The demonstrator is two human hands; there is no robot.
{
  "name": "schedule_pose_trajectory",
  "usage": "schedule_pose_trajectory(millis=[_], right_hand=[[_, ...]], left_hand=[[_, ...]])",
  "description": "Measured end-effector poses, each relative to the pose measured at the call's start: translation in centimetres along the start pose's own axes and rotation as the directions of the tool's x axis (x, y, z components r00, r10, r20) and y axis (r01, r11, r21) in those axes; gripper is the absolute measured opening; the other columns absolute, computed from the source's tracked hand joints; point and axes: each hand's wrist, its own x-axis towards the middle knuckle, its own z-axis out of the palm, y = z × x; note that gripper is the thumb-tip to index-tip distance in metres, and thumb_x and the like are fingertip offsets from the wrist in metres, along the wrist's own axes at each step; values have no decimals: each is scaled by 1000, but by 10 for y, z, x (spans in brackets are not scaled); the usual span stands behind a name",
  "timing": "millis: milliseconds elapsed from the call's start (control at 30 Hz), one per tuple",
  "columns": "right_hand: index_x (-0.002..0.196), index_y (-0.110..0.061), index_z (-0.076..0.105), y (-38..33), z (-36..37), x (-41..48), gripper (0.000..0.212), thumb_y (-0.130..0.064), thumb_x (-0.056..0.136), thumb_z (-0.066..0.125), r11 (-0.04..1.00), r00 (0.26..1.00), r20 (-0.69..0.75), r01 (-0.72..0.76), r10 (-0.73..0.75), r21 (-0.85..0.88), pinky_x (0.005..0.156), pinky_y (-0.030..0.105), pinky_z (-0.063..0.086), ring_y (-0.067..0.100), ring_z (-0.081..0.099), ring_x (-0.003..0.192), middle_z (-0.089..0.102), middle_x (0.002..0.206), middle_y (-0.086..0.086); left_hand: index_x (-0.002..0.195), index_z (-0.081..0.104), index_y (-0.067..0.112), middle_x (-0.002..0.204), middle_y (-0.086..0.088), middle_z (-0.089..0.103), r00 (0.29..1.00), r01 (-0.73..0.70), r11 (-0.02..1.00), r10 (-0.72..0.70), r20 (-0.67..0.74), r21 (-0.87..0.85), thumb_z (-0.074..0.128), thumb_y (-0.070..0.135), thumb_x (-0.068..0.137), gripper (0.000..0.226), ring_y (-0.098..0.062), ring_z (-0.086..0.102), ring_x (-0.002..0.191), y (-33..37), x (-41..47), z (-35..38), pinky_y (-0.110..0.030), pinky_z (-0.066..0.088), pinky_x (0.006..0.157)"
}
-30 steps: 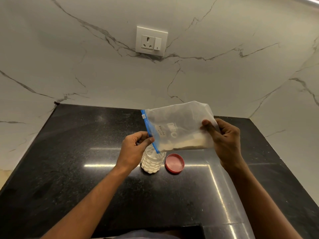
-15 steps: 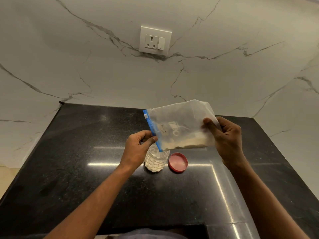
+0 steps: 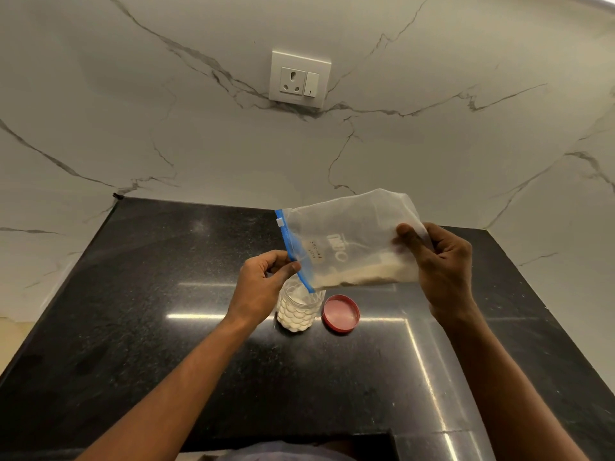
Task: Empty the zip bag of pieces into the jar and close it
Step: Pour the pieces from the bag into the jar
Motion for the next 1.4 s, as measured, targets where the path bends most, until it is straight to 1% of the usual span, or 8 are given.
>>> schedule_pose_trajectory(millis=[133, 267, 333, 667, 900, 1133, 1300, 1400], right_hand=[[83, -24, 78, 2, 0, 0, 20, -39, 95, 70, 1000, 998, 58, 1, 1, -22, 62, 38, 58, 24, 69, 71, 74, 82, 5], [85, -23, 79, 4, -3, 3, 19, -37, 95, 71, 1000, 1000, 17, -3, 3, -9, 62, 37, 56, 21, 67, 69, 74, 80, 3], [86, -24, 78, 6, -3, 1, 17, -35, 96, 70, 1000, 998, 63, 4, -2, -26, 62, 39, 58, 21, 69, 70, 75, 83, 4], [86, -15, 77, 9, -7, -1, 21, -33, 95, 71, 1000, 1000, 9, -30, 30, -5, 65, 61, 56, 42, 66, 78, 73, 84, 13], [91, -13, 75, 11, -5, -4, 21, -31, 97, 68, 999, 998, 54, -38, 40, -39, 66, 53, 61, 29, 70, 76, 74, 87, 6], [91, -16, 75, 9, -4, -5, 19, -32, 96, 68, 998, 996, 86, -28, 33, -52, 67, 59, 61, 35, 70, 79, 74, 89, 8], [87, -18, 77, 6, -2, -5, 20, -34, 97, 70, 999, 998, 53, -18, 20, -44, 61, 50, 57, 28, 68, 70, 72, 82, 11], [88, -15, 76, 6, -1, -6, 21, -33, 96, 69, 998, 997, 80, -12, 17, -56, 63, 52, 58, 34, 68, 73, 72, 83, 11]], left_hand=[[116, 78, 13, 109, 1, 81, 1000, -5, 1000, 5, 2, 15, 72, 16, 99, 18, -18, 76, 104, -2, -1, 1, -43, 64, 94], [115, 78, 14, 109, 1, 81, 1000, -9, 1000, 9, 4, -10, 72, 14, 99, 18, -18, 77, 104, -3, -1, 0, -43, 64, 95], [115, 78, 14, 109, 0, 81, 1000, -10, 1000, 10, 6, -11, 72, 14, 99, 17, -19, 77, 105, -3, -2, 0, -43, 64, 95], [116, 78, 13, 110, 2, 81, 999, -42, 999, 42, 5, -12, 72, 14, 99, 18, -15, 77, 105, -5, -2, 0, -32, 64, 92], [114, 78, 14, 108, 5, 81, 998, -60, 998, 60, -3, -13, 73, 15, 98, 17, -10, 77, 102, -7, -2, 0, -24, 63, 87], [113, 78, 13, 106, 3, 81, 998, -53, 999, 53, -13, 2, 73, 15, 98, 16, -12, 77, 101, -8, -5, -1, -27, 64, 87], [114, 78, 10, 107, 0, 82, 999, -38, 999, 37, -21, -23, 73, 13, 98, 17, -14, 78, 102, -9, -6, -2, -31, 64, 91], [113, 78, 9, 107, -1, 82, 999, -35, 999, 34, -22, -34, 73, 12, 98, 17, -14, 78, 102, -10, -8, -3, -34, 64, 92]])
